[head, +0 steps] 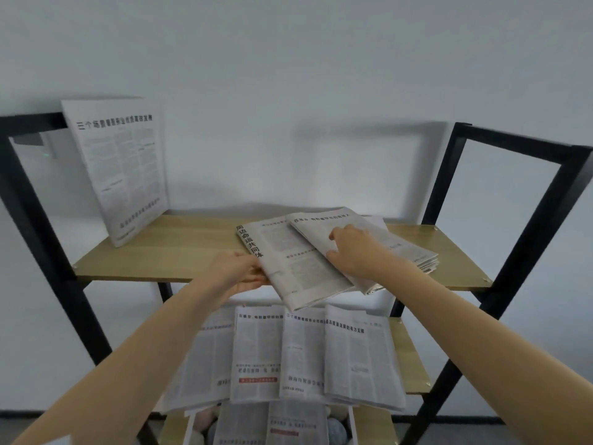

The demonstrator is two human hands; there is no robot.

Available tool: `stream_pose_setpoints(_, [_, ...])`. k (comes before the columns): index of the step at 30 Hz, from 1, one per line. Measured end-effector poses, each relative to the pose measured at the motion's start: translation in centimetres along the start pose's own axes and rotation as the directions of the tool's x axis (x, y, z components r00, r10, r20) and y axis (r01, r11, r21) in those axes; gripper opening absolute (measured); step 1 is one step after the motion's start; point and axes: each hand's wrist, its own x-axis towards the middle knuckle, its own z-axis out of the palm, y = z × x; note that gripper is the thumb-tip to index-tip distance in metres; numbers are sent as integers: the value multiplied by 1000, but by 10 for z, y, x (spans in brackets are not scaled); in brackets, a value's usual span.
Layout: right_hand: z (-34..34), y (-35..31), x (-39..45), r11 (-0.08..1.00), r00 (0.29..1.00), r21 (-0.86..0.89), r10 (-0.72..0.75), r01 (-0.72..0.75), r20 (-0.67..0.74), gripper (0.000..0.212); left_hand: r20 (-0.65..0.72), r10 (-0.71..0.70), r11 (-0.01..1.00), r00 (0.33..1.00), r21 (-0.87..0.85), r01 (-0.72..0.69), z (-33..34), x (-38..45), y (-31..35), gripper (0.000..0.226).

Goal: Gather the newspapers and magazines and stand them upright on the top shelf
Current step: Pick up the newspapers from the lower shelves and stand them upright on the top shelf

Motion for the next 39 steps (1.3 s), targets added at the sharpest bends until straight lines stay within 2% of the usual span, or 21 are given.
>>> stream_pose_setpoints(5, [18,-7,30,978,987,-192,105,-80,123,55,37,-58,992,998,-108,62,-10,36,14,14])
stream_pose_setpoints(9, [19,-13,53,961,989,-251,139,-120,58,52,29,-70,983,997,-168,74,-1,55,23,16])
stream_pose_setpoints(12, [14,-15,72,936,971,-279,236,-215,46,41,58,-86,980,995,-175,95,16,62,26,15])
stream_pose_setpoints(15, [7,-11,87,931,972,-310,226,-195,66,30,79,-75,983,994,-161,87,27,66,29,22])
stream_pose_setpoints(19, [-19,-1,84,961,971,-164,234,-223,52,13,20,41,990,999,-137,-38,29,59,42,23])
stream_pose_setpoints(22, [-52,7,73,972,971,-8,234,-235,-49,9,5,176,981,984,-84,-175,21,47,64,21])
stream_pose_setpoints(25, [-93,-2,58,977,966,166,170,-138,-197,6,-33,314,945,949,-83,-316,4,32,95,25])
stream_pose_setpoints(28, [-116,-27,50,937,929,349,120,11,-351,13,-147,478,878,866,69,-473,-20,15,124,21])
stream_pose_setpoints(32, [-108,-71,62,826,848,540,162,164,-504,19,-170,654,748,738,294,-595,-57,0,147,25])
stream_pose_setpoints(36, [-89,-120,83,707,797,648,201,284,-569,29,-224,731,661,645,470,-586,-98,0,154,28])
stream_pose_setpoints(39, [-73,-146,99,566,793,745,242,353,-559,37,-245,786,567,568,652,-504,-118,10,146,33])
